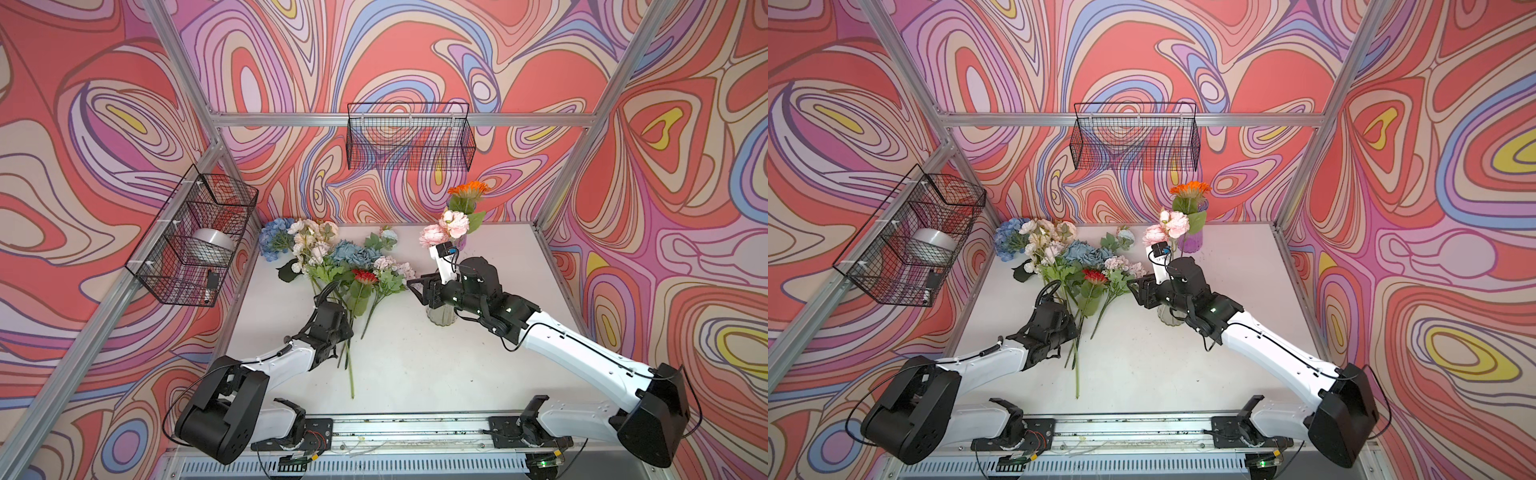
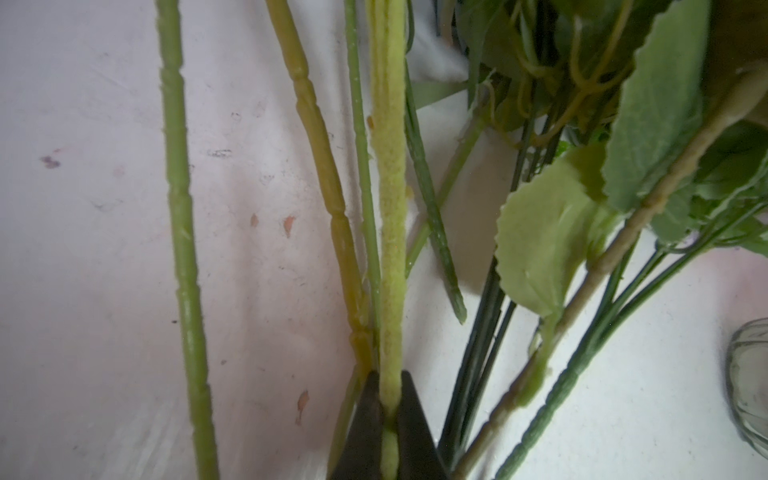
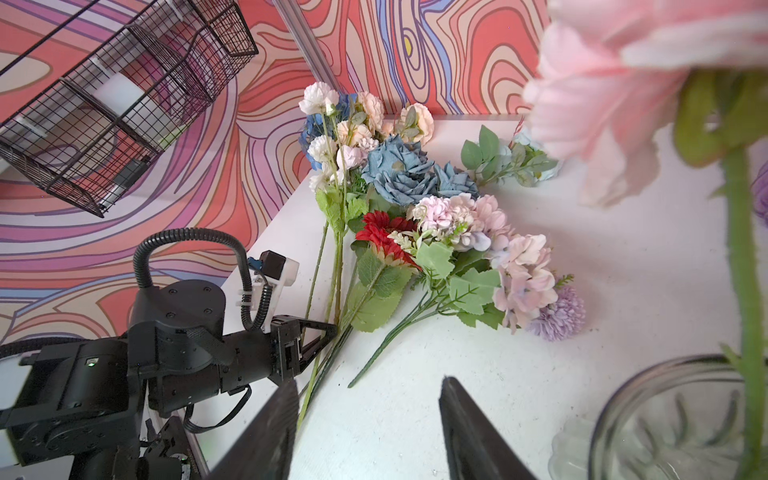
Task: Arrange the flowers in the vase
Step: 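Grasp a white flower stem in the pile with the left gripper and lift it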
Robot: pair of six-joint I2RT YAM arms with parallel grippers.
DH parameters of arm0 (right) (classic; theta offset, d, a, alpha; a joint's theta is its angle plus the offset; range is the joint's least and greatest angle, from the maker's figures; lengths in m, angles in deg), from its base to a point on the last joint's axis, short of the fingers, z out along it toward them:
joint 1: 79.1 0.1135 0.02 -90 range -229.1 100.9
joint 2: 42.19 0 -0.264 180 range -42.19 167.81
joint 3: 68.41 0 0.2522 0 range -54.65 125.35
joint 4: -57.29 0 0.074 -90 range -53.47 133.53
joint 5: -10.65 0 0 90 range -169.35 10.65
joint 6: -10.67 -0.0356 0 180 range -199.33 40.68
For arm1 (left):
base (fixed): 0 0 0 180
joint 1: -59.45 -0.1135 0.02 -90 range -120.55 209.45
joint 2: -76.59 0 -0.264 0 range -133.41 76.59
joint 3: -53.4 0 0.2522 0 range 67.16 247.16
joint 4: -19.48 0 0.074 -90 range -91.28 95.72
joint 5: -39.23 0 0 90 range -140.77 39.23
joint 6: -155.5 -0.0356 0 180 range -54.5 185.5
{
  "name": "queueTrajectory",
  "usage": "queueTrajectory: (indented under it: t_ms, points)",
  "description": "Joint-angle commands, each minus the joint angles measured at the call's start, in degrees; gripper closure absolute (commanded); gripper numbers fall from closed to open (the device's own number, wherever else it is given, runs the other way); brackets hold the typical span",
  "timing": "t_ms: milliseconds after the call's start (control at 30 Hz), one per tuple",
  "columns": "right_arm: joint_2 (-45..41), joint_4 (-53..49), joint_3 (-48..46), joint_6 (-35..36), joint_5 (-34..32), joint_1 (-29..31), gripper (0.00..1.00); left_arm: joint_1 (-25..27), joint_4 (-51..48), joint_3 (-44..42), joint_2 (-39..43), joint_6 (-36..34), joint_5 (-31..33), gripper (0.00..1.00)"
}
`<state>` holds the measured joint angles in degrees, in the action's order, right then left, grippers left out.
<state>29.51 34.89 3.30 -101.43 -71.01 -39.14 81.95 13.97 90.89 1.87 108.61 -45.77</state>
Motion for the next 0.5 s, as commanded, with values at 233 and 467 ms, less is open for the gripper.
queueTrajectory:
  t_ms: [233,467]
  points:
    - [-1.0,-0.1,1.3,0.7,-1.1,0.5,0.43,-0.2,-5.0,3.3,13.9,-2.4,3.9,1.00]
    - [-1.0,0.9,2.0,1.1,-1.1,0.6,0.43,0.7,-3.9,5.2,24.4,-6.2,5.6,1.00]
